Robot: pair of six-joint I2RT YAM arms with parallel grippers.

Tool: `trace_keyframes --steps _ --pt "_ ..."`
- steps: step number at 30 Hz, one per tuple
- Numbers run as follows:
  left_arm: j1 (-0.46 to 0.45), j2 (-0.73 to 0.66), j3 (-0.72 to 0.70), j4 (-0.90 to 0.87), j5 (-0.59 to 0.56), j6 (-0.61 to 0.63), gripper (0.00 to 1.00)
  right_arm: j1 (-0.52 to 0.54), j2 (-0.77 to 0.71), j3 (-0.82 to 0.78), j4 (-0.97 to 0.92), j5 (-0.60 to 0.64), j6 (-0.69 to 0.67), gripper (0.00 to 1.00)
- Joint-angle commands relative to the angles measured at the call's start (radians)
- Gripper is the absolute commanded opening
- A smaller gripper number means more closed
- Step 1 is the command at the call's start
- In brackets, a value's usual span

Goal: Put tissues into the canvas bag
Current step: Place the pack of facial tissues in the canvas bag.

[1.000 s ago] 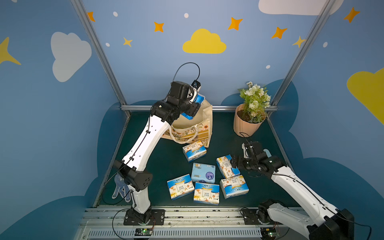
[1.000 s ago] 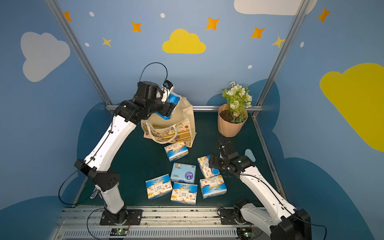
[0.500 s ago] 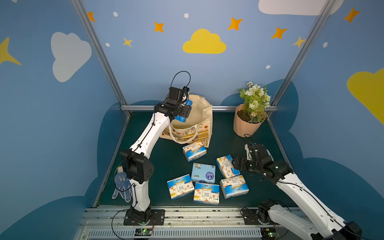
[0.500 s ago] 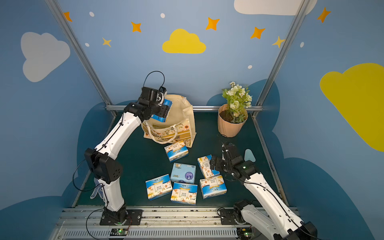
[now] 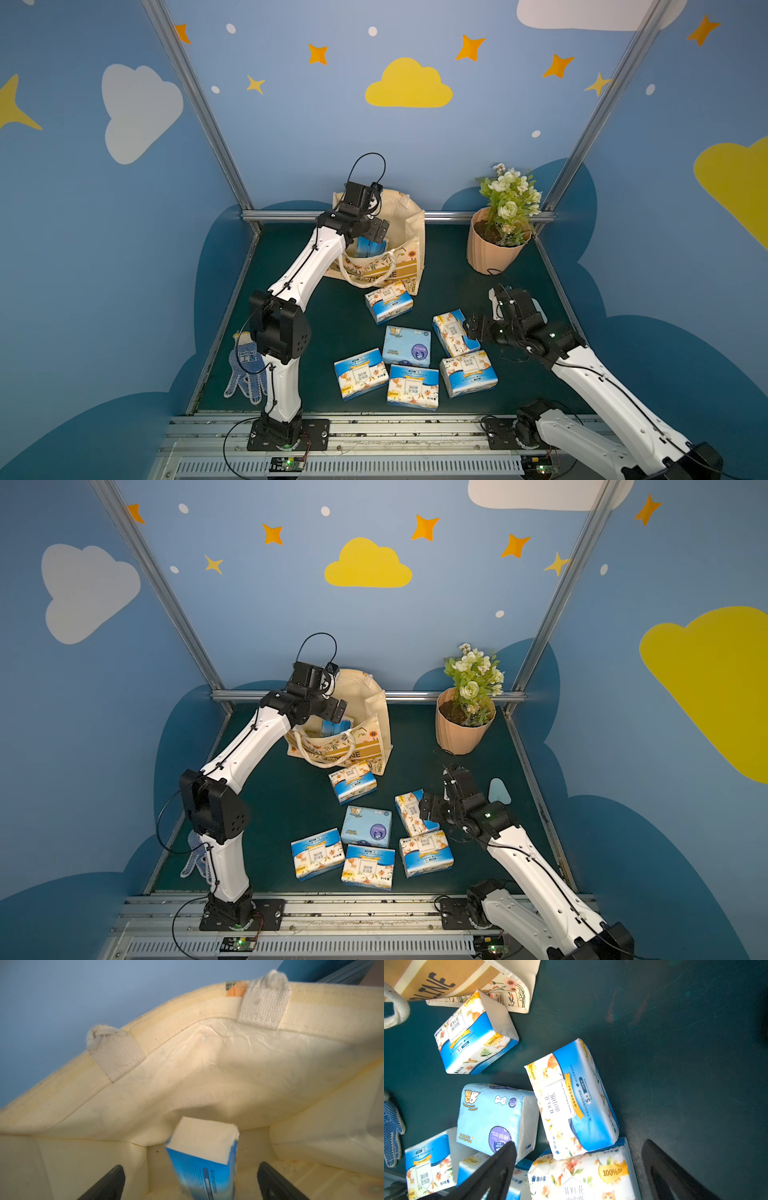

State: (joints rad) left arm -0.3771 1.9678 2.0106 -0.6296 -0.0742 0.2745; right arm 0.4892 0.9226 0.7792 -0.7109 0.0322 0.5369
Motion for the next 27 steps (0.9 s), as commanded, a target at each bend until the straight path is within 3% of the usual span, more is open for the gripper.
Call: trace_keyframes --steps 1,6,13,17,22,27 --pt "-0.001 0.008 0.005 0.008 0.015 0.018 1.0 0.005 0.005 -0.013 0.022 0.0 -0.013 0.95" --pt "-0.002 -0.002 0.044 -0.026 0.031 0.022 1.0 0.003 0.034 0.0 0.009 0.035 -0.024 0.95" --pt "-0.021 -0.019 0.248 -0.171 0.07 0.026 1.0 0.003 0.088 0.055 -0.01 0.022 -0.122 0.95" --pt "-0.047 -0.071 0.285 -0.215 0.091 0.025 1.0 0.003 0.145 0.082 -0.018 -0.01 -0.174 0.95" --pt "-0.072 -0.179 0.244 -0.266 0.146 -0.009 1.0 0.005 0.266 0.128 -0.016 -0.112 -0.239 0.95" --pt "-0.093 -0.333 0.059 -0.243 0.205 -0.026 1.0 0.005 0.362 0.166 -0.019 -0.113 -0.285 0.95"
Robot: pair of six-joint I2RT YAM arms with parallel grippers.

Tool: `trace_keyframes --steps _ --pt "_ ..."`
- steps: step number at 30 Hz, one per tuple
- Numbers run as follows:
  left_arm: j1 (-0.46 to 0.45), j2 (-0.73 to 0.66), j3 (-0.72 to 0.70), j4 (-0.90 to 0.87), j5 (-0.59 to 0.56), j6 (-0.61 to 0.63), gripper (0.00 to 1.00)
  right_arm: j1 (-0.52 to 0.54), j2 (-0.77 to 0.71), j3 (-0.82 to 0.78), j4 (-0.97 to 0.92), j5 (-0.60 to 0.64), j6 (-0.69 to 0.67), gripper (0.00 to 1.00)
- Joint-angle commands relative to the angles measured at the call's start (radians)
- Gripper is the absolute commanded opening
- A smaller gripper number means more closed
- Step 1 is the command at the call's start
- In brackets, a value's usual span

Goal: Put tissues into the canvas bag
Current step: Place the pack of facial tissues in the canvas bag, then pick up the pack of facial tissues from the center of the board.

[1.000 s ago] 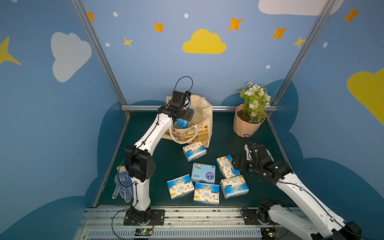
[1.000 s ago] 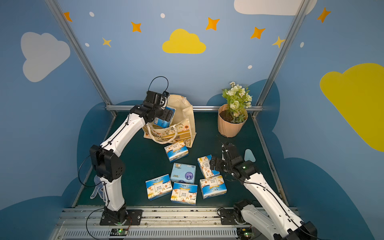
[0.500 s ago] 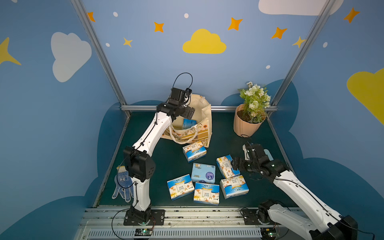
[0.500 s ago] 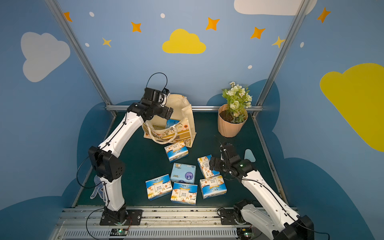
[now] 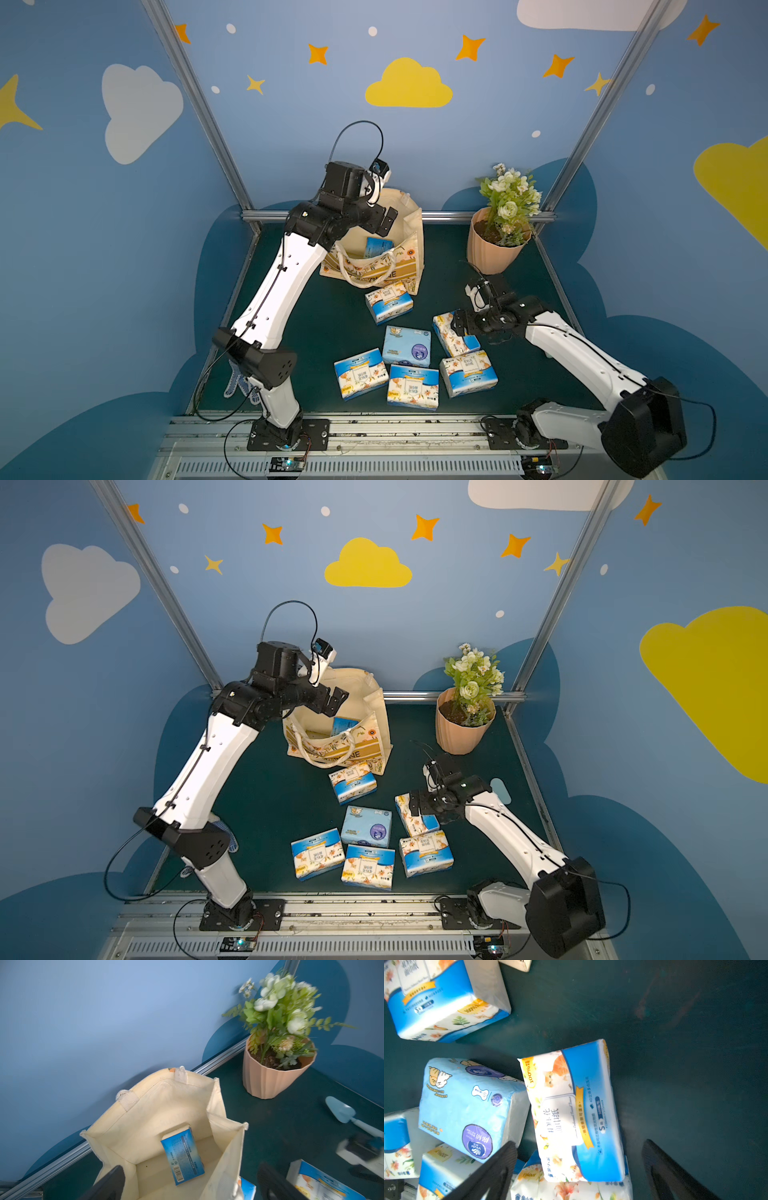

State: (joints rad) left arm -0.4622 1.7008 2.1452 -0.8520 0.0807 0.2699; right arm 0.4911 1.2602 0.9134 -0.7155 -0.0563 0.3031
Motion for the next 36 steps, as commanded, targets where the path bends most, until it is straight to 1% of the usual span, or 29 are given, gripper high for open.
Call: trace_keyframes --steps 1,5,9,12,20,21,23,36 --pt "-0.013 -0.1 -0.121 -0.005 0.059 -0.02 1.0 0.003 0.039 0.036 -0.012 -0.025 -0.058 0.95" --pt "-0.03 -0.199 -0.246 0.022 0.085 -0.017 1.0 0.005 0.104 0.062 -0.017 -0.024 -0.066 0.95" --pt "-0.036 -0.249 -0.335 0.039 0.107 -0.018 1.0 0.015 0.152 0.063 0.011 -0.035 -0.071 0.95" --pt "-0.036 -0.27 -0.373 0.043 0.113 -0.018 1.0 0.027 0.172 0.056 0.023 -0.029 -0.076 0.95" --pt "-0.036 -0.296 -0.413 0.041 0.125 -0.011 1.0 0.047 0.239 0.056 0.041 -0.034 -0.083 0.95" --pt "-0.036 -0.296 -0.415 0.039 0.156 -0.011 1.0 0.049 0.25 0.058 0.038 -0.031 -0.082 0.95" --pt "-0.036 -0.298 -0.424 0.04 0.161 -0.014 1.0 0.052 0.271 0.062 0.038 -0.028 -0.084 0.95" --pt "-0.038 -0.338 -0.523 0.071 0.152 -0.018 1.0 0.055 0.329 0.053 0.078 0.017 -0.071 0.95"
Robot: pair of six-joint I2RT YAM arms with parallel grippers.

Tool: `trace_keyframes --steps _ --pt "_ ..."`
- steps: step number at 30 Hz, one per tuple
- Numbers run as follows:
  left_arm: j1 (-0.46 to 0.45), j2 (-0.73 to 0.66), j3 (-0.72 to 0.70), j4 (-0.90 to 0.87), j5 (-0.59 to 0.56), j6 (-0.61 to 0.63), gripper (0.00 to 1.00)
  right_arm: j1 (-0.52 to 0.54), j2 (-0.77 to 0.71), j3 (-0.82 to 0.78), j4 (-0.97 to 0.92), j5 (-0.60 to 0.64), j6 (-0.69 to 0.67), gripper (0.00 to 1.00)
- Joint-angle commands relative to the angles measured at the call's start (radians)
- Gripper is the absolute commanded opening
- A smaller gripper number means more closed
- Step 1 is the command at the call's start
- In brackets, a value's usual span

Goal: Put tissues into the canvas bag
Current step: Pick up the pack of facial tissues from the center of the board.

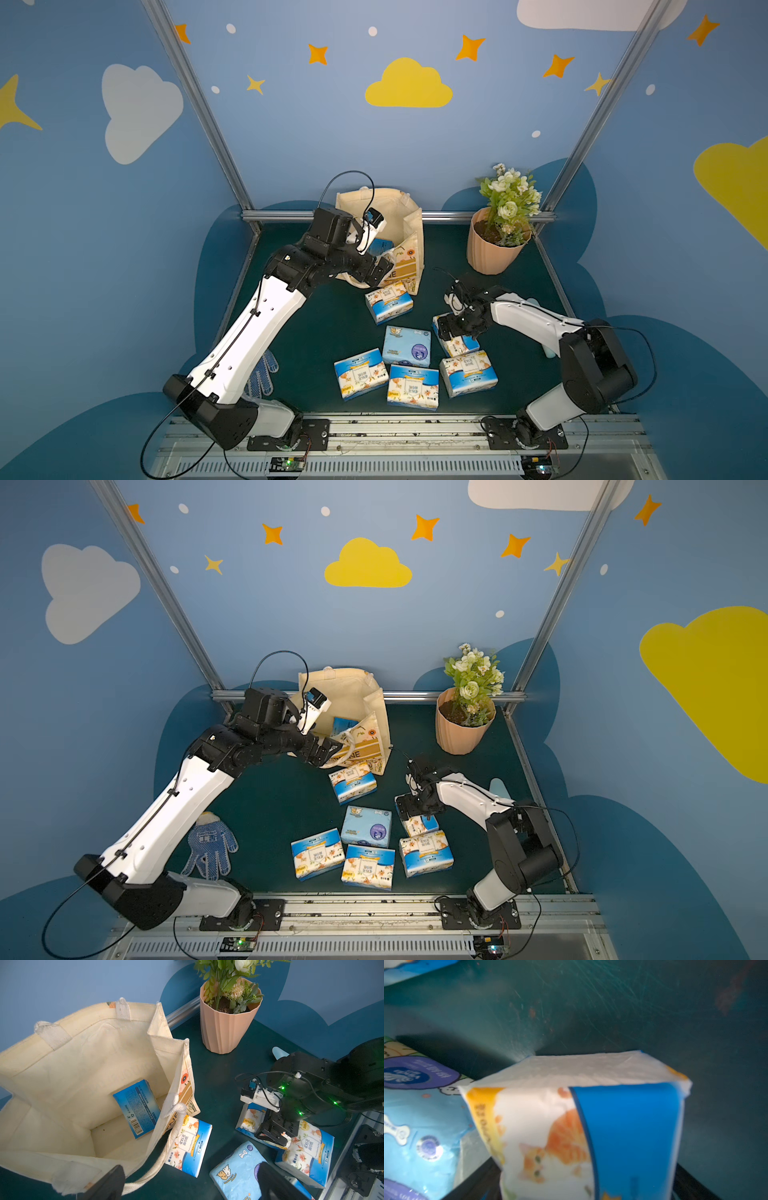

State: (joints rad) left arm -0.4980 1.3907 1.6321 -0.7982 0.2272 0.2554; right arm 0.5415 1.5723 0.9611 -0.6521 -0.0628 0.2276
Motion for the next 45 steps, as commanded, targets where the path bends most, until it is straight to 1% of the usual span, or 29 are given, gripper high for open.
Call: trace_keyframes --steps 1,5,10,16,21,26,30,32,33,36,37,38,42,45 --pt "-0.001 -0.03 -0.014 0.019 0.006 -0.005 1.0 0.005 0.019 0.005 0.017 0.029 0.009 0.95" --pt "0.0 -0.043 -0.037 0.019 0.007 -0.005 1.0 0.005 0.04 0.021 0.007 0.041 0.02 0.95" --pt "-0.001 -0.061 -0.06 0.016 -0.001 0.001 1.0 0.006 0.059 0.026 0.013 0.028 0.03 0.92" --pt "-0.001 -0.073 -0.078 0.027 -0.006 -0.011 1.0 0.006 0.053 0.03 0.011 0.066 0.05 0.91" --pt "-0.002 -0.074 -0.084 0.03 -0.005 -0.019 1.0 0.006 0.054 0.031 0.012 0.064 0.054 0.87" --pt "-0.002 -0.082 -0.088 0.027 -0.009 -0.01 1.0 0.006 0.055 0.033 0.011 0.064 0.056 0.72" --pt "-0.001 -0.091 -0.107 0.03 -0.008 -0.015 1.0 0.007 0.052 0.042 0.002 0.072 0.062 0.7" --pt "-0.001 -0.097 -0.119 0.027 -0.008 -0.015 1.0 0.006 0.037 0.043 0.0 0.073 0.064 0.7" --pt "-0.001 -0.1 -0.125 0.026 -0.038 -0.013 1.0 0.006 0.029 0.047 -0.006 0.073 0.064 0.7" --pt "0.001 -0.116 -0.141 0.012 -0.054 -0.006 1.0 0.006 -0.01 0.063 -0.025 0.067 0.063 0.69" --pt "0.002 -0.124 -0.148 0.007 -0.058 -0.008 1.0 0.006 -0.027 0.071 -0.031 0.066 0.063 0.68" --pt "0.005 -0.132 -0.162 0.003 -0.061 -0.015 1.0 0.005 -0.043 0.078 -0.038 0.064 0.062 0.66" --pt "0.035 -0.176 -0.226 -0.008 -0.03 -0.024 1.0 0.0 -0.094 0.112 -0.076 0.061 0.06 0.67" --pt "0.044 -0.193 -0.235 -0.056 -0.022 0.014 1.0 -0.003 -0.124 0.149 -0.113 0.056 0.058 0.67"
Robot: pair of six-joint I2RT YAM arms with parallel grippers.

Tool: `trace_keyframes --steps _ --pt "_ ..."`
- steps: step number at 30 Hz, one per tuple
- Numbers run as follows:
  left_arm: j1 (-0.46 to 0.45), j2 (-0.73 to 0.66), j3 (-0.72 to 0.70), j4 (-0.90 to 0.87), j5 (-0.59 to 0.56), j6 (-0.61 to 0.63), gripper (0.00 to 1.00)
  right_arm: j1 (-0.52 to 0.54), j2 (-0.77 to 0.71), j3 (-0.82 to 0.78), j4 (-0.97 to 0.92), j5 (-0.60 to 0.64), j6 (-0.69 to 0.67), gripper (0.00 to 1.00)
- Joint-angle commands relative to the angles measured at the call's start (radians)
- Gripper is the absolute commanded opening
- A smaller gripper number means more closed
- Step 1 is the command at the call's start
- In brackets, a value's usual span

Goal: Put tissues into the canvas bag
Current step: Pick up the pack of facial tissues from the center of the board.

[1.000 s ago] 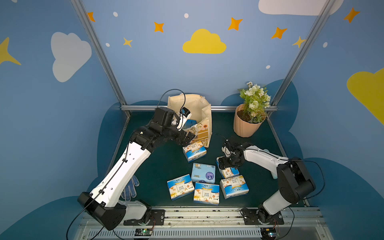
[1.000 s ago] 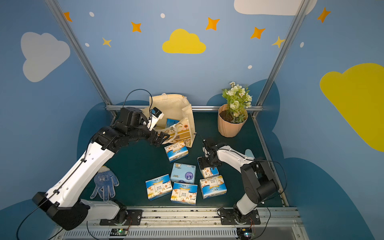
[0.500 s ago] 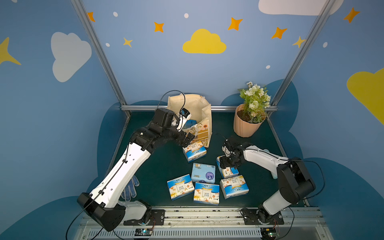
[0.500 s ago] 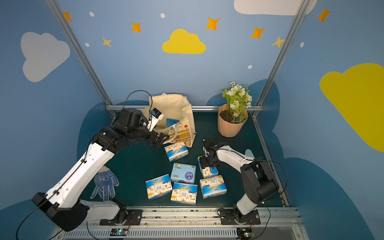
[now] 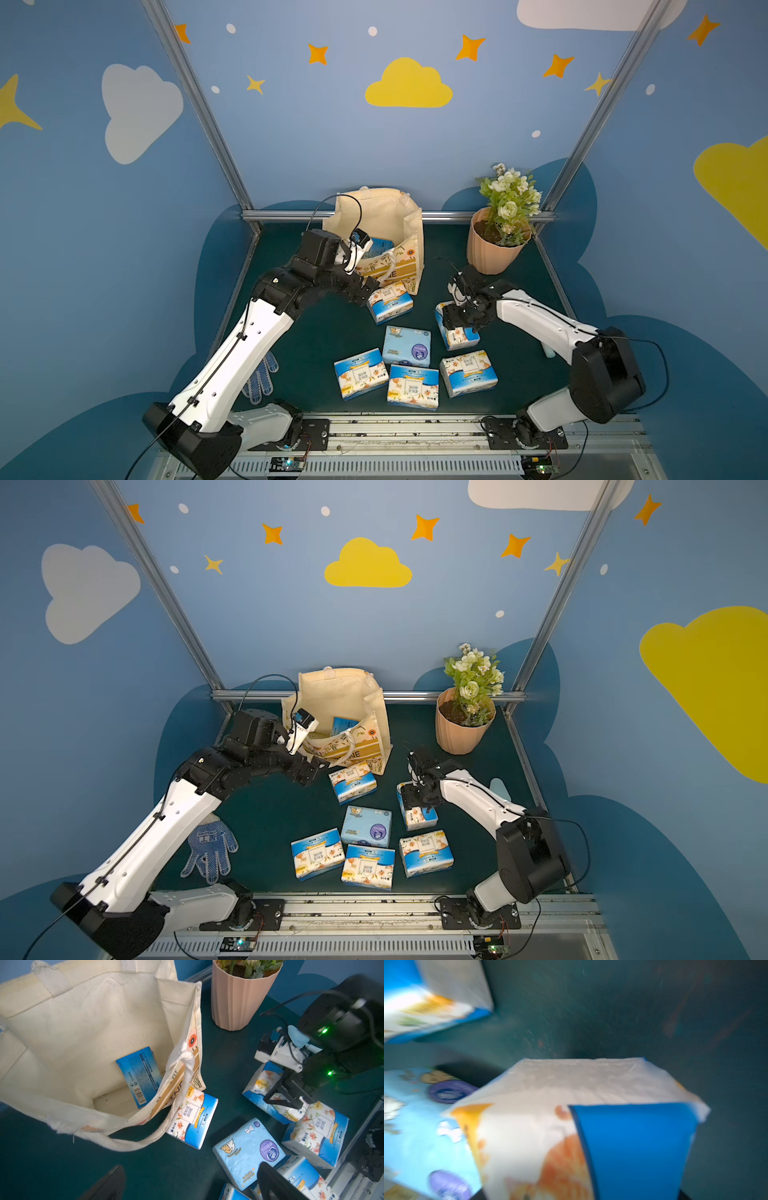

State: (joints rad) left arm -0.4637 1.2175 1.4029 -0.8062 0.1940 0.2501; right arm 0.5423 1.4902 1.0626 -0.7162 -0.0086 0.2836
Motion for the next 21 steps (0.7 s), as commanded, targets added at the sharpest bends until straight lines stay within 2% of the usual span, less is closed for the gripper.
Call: trace_keyframes --steps 1,4,12,21 --pt "0.01 -0.027 -0.007 -0.067 0.012 0.033 1.0 -0.004 -0.051 0.062 -0.06 0.001 0.0 0.67" --pt "0.013 -0.057 -0.016 -0.118 0.012 0.06 1.0 -0.003 -0.076 0.113 -0.095 0.002 -0.005 0.67" --pt "0.06 -0.138 -0.088 -0.19 0.1 0.075 1.0 -0.003 -0.131 0.27 -0.15 -0.001 -0.028 0.67" --pt "0.09 -0.171 -0.15 -0.19 0.113 0.084 1.0 0.012 -0.036 0.567 -0.212 -0.019 -0.082 0.66"
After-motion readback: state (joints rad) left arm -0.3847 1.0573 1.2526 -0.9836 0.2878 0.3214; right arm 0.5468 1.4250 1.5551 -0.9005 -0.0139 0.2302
